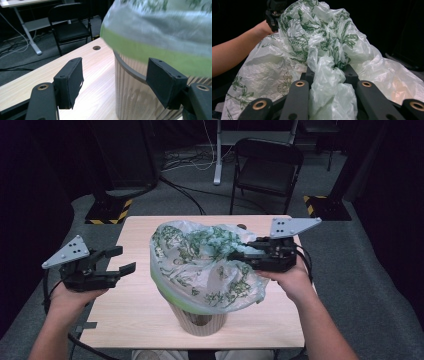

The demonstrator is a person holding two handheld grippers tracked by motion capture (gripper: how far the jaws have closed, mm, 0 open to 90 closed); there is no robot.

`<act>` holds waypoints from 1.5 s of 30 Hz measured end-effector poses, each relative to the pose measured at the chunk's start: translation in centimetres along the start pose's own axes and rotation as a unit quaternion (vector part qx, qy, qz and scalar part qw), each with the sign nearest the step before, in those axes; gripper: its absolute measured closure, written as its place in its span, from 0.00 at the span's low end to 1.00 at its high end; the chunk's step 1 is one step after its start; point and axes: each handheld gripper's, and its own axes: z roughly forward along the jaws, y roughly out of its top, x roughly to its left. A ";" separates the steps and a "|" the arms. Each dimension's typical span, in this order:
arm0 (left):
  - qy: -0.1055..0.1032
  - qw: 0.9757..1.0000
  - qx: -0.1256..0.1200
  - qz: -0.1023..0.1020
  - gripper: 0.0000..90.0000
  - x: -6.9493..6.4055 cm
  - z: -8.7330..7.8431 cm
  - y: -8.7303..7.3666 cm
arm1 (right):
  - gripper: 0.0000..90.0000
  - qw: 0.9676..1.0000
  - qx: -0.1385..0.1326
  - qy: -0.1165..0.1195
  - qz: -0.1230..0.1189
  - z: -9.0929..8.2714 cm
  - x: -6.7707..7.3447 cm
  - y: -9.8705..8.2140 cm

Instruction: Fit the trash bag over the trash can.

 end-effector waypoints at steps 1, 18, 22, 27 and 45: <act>0.001 1.000 0.000 -0.001 0.33 0.0 -0.1 0.0 | 0.81 1.000 0.004 0.003 0.003 0.5 -0.1 -0.2; -0.040 0.999 0.005 -0.017 0.33 -1.2 4.1 -0.2 | 0.80 0.999 0.047 -0.009 -0.003 2.1 -0.1 -3.1; -0.047 0.999 0.004 -0.020 0.33 -1.6 5.3 0.1 | 0.79 0.999 0.047 -0.007 -0.009 2.2 0.1 -3.3; -0.053 0.998 0.027 -0.024 0.35 -1.8 6.8 -0.3 | 0.78 0.999 0.052 -0.005 -0.012 2.6 0.2 -3.6; -0.073 0.997 0.022 -0.018 0.81 -1.5 5.5 -1.5 | 0.44 0.999 0.032 -0.008 -0.021 2.3 0.8 -3.2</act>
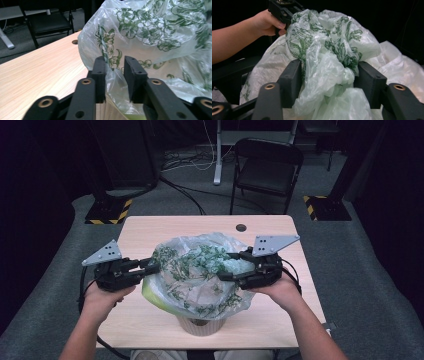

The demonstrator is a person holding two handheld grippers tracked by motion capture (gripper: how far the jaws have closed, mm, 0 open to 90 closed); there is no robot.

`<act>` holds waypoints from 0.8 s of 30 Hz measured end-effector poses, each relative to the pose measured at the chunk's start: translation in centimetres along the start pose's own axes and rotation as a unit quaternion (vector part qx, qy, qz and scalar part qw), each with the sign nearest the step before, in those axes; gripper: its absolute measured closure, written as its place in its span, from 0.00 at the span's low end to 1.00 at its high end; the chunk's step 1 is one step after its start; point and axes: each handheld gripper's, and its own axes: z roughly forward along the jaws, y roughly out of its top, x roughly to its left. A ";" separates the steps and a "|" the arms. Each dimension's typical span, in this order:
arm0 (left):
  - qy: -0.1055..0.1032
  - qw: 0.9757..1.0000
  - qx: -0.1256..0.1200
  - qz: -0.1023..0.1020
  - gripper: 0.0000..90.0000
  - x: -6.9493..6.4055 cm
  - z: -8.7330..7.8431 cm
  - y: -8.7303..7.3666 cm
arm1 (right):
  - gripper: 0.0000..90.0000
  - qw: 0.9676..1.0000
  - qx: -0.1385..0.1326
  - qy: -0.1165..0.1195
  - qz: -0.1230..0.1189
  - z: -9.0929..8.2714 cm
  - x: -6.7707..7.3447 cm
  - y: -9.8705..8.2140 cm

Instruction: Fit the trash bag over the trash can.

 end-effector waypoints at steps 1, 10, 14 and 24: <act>0.001 1.000 0.000 0.002 0.82 -0.1 -0.2 -0.1 | 0.42 1.000 -0.005 0.000 -0.004 -0.2 0.1 0.1; 0.011 1.000 0.009 0.012 0.92 0.1 -1.6 -1.6 | 0.35 0.999 -0.029 0.000 -0.019 -1.6 0.3 0.4; 0.015 1.000 0.008 0.001 0.94 0.6 -1.9 -3.0 | 0.39 0.999 -0.046 -0.006 -0.024 -2.3 0.5 0.6; 0.008 1.000 0.007 -0.026 0.93 1.4 -1.0 -6.3 | 0.81 0.999 0.019 0.019 -0.034 0.1 0.8 0.3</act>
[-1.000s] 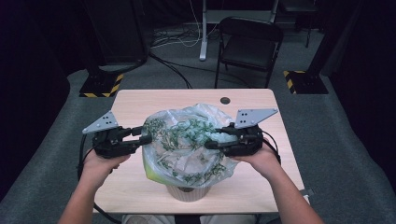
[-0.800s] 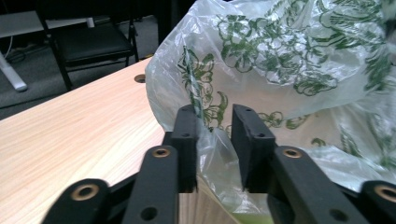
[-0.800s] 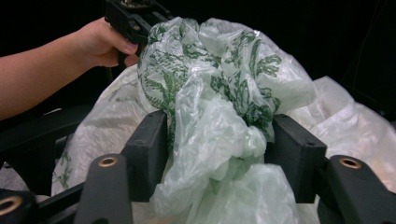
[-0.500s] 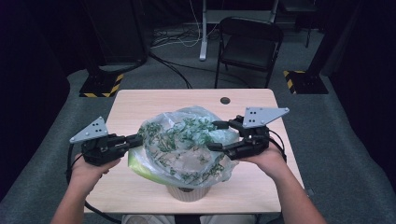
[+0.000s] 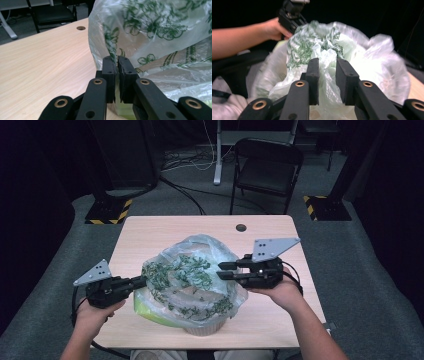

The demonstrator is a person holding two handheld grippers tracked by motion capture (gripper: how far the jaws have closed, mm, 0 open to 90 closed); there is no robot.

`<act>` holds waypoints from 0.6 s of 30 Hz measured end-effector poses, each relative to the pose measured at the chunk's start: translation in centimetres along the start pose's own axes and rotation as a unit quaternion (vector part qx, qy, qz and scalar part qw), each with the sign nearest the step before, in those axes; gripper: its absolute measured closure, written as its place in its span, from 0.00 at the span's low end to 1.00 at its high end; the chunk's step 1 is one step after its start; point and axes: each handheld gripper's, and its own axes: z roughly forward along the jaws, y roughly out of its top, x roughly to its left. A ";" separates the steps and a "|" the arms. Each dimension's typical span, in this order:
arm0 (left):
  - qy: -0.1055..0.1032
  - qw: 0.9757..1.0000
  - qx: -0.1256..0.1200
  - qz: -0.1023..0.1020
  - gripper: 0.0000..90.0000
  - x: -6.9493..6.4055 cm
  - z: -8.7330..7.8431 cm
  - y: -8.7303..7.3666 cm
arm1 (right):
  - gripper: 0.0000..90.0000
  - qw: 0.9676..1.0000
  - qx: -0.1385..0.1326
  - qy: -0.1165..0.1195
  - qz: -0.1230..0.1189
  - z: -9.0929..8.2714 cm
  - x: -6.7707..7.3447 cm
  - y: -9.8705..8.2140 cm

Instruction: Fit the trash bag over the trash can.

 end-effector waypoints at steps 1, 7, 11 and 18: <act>-0.001 1.000 0.000 -0.003 0.93 0.0 0.2 -0.3 | 0.81 1.000 0.011 -0.002 0.000 0.6 -0.1 0.0; -0.008 1.000 0.004 -0.021 0.93 0.4 1.3 -1.9 | 0.81 0.997 0.077 -0.006 0.008 3.3 -0.4 -0.3; -0.014 0.999 0.014 -0.035 0.88 0.6 1.9 -2.8 | 0.80 0.994 0.108 -0.002 0.004 4.0 -0.2 -0.8; 0.012 0.999 -0.007 -0.036 0.53 0.5 0.7 -1.0 | 0.60 0.996 0.092 -0.011 0.001 3.3 0.3 -0.9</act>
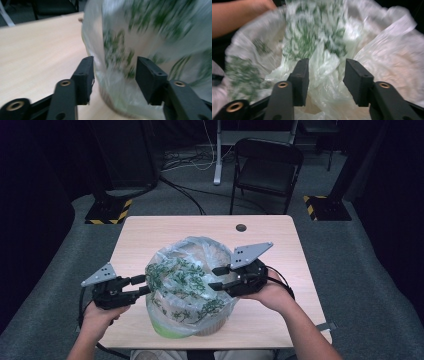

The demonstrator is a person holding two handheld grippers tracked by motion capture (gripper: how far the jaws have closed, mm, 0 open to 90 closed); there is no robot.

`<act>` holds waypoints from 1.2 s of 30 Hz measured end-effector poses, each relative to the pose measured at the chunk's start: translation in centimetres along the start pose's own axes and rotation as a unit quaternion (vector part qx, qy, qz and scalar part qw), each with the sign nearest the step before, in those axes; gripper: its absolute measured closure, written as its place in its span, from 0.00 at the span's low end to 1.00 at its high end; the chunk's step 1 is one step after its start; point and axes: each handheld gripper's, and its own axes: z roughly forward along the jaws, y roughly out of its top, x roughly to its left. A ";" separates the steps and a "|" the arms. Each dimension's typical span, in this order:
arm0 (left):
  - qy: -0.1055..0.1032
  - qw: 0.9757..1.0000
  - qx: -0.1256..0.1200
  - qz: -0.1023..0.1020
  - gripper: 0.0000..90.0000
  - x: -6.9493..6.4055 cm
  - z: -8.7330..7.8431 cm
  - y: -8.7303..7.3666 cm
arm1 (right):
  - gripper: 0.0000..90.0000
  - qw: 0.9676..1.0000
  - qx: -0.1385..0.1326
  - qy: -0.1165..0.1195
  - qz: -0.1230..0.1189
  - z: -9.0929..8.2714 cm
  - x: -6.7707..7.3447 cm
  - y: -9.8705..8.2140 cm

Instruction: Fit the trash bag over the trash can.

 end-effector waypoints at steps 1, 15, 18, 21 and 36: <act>0.003 1.000 -0.008 0.004 0.50 -0.1 -0.5 0.6 | 0.59 1.000 -0.012 0.000 0.002 -0.4 0.0 0.1; -0.011 0.998 -0.036 0.040 0.43 -1.7 -1.9 5.2 | 0.51 0.989 -0.098 -0.081 0.078 -5.7 -3.3 -1.5; -0.016 0.999 -0.037 0.033 0.43 -1.6 -1.3 5.4 | 0.51 0.989 -0.083 -0.068 0.098 -4.6 -3.9 -2.7; -0.018 0.999 -0.032 0.028 0.43 -1.6 -0.6 5.6 | 0.57 0.990 -0.072 -0.052 0.109 -3.6 -4.2 -3.2; -0.057 0.997 -0.022 0.052 0.93 -2.3 -0.5 5.5 | 1.00 0.990 -0.091 -0.059 0.094 -5.2 -2.9 -4.2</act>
